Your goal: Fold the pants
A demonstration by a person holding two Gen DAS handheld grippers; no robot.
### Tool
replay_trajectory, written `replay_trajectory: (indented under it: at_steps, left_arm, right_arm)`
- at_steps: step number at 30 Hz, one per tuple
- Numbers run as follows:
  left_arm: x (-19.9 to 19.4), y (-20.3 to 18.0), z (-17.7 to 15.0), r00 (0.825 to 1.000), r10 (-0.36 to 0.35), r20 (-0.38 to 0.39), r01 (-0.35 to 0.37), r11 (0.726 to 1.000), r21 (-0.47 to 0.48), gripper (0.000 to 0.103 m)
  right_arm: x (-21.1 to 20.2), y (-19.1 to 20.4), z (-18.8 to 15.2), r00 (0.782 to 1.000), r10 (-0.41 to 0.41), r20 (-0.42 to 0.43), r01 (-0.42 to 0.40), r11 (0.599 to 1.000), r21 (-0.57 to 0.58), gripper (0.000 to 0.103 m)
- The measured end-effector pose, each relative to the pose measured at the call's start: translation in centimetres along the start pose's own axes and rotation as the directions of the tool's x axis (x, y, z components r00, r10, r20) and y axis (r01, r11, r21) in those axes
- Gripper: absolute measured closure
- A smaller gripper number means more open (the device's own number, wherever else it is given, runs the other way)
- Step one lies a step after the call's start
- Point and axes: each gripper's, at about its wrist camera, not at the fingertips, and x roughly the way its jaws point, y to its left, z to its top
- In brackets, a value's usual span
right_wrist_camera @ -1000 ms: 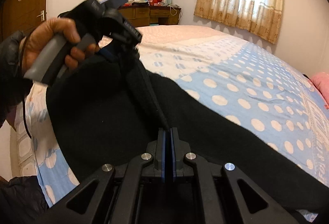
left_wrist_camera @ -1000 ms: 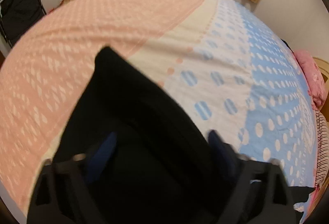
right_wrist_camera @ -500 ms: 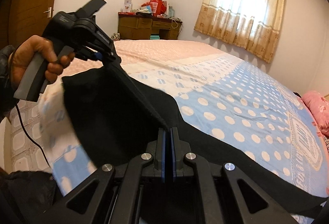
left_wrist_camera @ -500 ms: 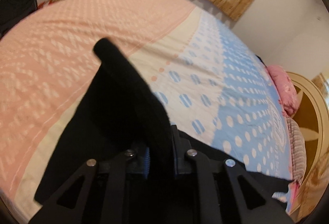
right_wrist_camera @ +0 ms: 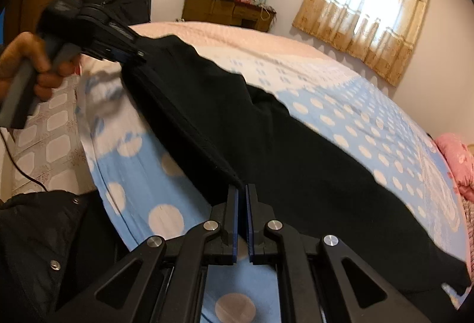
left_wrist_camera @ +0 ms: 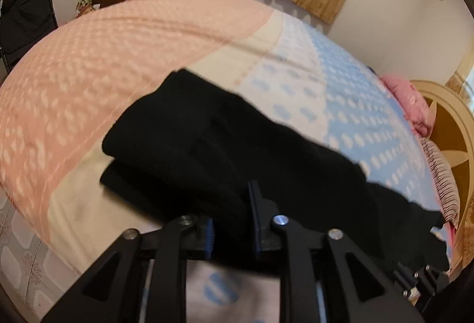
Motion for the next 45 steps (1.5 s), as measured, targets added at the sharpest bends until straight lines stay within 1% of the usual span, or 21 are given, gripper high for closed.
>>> replay_trajectory:
  at_steps: [3, 8, 12, 13, 15, 17, 20, 23, 24, 25, 28, 30, 31, 33, 34, 35, 37, 39, 41, 43, 45]
  left_arm:
    - [-0.5, 0.7, -0.9, 1.000, -0.010, 0.009, 0.010, 1.000, -0.002, 0.072]
    - [-1.4, 0.6, -2.1, 0.999, 0.037, 0.033, -0.041, 0.994, 0.103, 0.066]
    - [-2.4, 0.7, -2.7, 0.997, 0.067, 0.036, -0.072, 0.986, 0.153, 0.055]
    - [-2.8, 0.7, -2.8, 0.992, 0.116, 0.044, -0.122, 0.978, 0.168, 0.044]
    - [-4.2, 0.8, -3.1, 0.978, 0.189, 0.094, -0.204, 0.958, 0.203, 0.041]
    - [-5.5, 0.8, -3.0, 0.967, 0.210, 0.141, -0.238, 0.946, 0.220, 0.041]
    - [-6.6, 0.4, -2.0, 0.957, 0.197, 0.215, -0.242, 0.948, 0.208, 0.041]
    - [-5.6, -0.5, -0.6, 0.947, 0.183, 0.265, -0.239, 0.951, 0.198, 0.038]
    - [-4.5, -0.8, -0.3, 0.941, 0.198, 0.276, -0.256, 0.947, 0.194, 0.038]
    - [-3.4, -0.9, -0.1, 0.936, 0.222, 0.274, -0.279, 0.941, 0.191, 0.038]
    - [-0.3, -1.1, -0.2, 0.942, 0.253, 0.221, -0.293, 0.940, 0.173, 0.038]
    - [0.9, -1.0, -0.7, 0.936, 0.272, 0.222, -0.309, 0.938, 0.158, 0.038]
    - [1.0, -1.5, -1.0, 0.921, 0.294, 0.256, -0.344, 0.922, 0.178, 0.034]
    - [1.6, -2.3, -1.4, 0.913, 0.317, 0.258, -0.375, 0.901, 0.219, 0.027]
    - [1.7, -2.5, -1.5, 0.910, 0.324, 0.260, -0.384, 0.893, 0.233, 0.025]
    - [1.7, -2.6, -1.6, 0.909, 0.327, 0.259, -0.388, 0.890, 0.239, 0.025]
    - [1.5, -2.6, -1.4, 0.912, 0.325, 0.250, -0.381, 0.895, 0.230, 0.025]
    - [1.0, -2.6, -1.1, 0.923, 0.306, 0.234, -0.355, 0.912, 0.204, 0.024]
    - [0.1, -3.3, -0.8, 0.941, 0.253, 0.226, -0.299, 0.933, 0.200, 0.024]
    - [-0.5, -4.4, -0.9, 0.953, 0.203, 0.223, -0.254, 0.939, 0.233, 0.024]
    - [-1.0, -6.5, -1.3, 0.966, 0.142, 0.216, -0.202, 0.935, 0.293, 0.024]
  right_arm:
    - [0.2, -0.1, -0.3, 1.000, 0.006, -0.014, -0.006, 1.000, 0.022, 0.099]
    - [1.6, 0.7, -0.9, 0.999, -0.007, -0.049, 0.008, 1.000, 0.020, 0.099]
    - [1.9, 0.8, -1.2, 0.999, -0.036, -0.029, 0.037, 0.998, 0.047, 0.098]
    - [1.9, 0.7, -1.2, 0.999, -0.034, -0.028, 0.036, 0.998, 0.053, 0.098]
    - [1.9, 0.4, -1.1, 0.999, -0.023, -0.027, 0.025, 0.997, 0.074, 0.097]
    - [1.7, -0.2, -1.0, 1.000, -0.001, -0.028, 0.004, 0.993, 0.116, 0.095]
    - [0.6, -1.8, -0.4, 0.998, 0.061, -0.008, -0.058, 0.970, 0.235, 0.091]
    - [-2.2, -4.3, 0.0, 0.989, 0.101, 0.103, -0.133, 0.916, 0.379, 0.073]
    - [-3.1, -5.5, 0.0, 0.988, 0.082, 0.134, -0.132, 0.896, 0.424, 0.054]
    - [-3.7, -6.3, 0.0, 0.988, 0.058, 0.143, -0.117, 0.884, 0.453, 0.043]
    - [-5.6, -9.7, -1.2, 0.991, -0.063, 0.121, -0.013, 0.841, 0.541, 0.043]
    - [-7.3, -12.9, -2.9, 0.979, -0.188, 0.079, 0.100, 0.780, 0.618, 0.043]
    - [-8.7, -15.4, -4.6, 0.964, -0.261, 0.049, 0.158, 0.711, 0.686, 0.043]
    - [-10.6, -19.7, -7.5, 0.945, -0.328, -0.005, 0.204, 0.575, 0.792, 0.043]
    - [-11.6, -22.3, -9.8, 0.931, -0.362, -0.050, 0.228, 0.468, 0.854, 0.043]
    - [-12.4, -23.9, -11.4, 0.919, -0.384, -0.084, 0.244, 0.388, 0.889, 0.043]
    - [-14.2, -28.0, -15.7, 0.899, -0.414, -0.140, 0.237, 0.194, 0.952, 0.044]
    - [-15.0, -30.6, -17.8, 0.899, -0.413, -0.144, 0.211, 0.121, 0.970, 0.044]
    - [-15.2, -32.7, -18.7, 0.901, -0.410, -0.142, 0.200, 0.103, 0.974, 0.045]
    - [-15.0, -34.5, -19.1, 0.903, -0.408, -0.138, 0.192, 0.094, 0.977, 0.045]
    - [-15.0, -36.1, -20.1, 0.907, -0.404, -0.119, 0.157, 0.062, 0.986, 0.046]
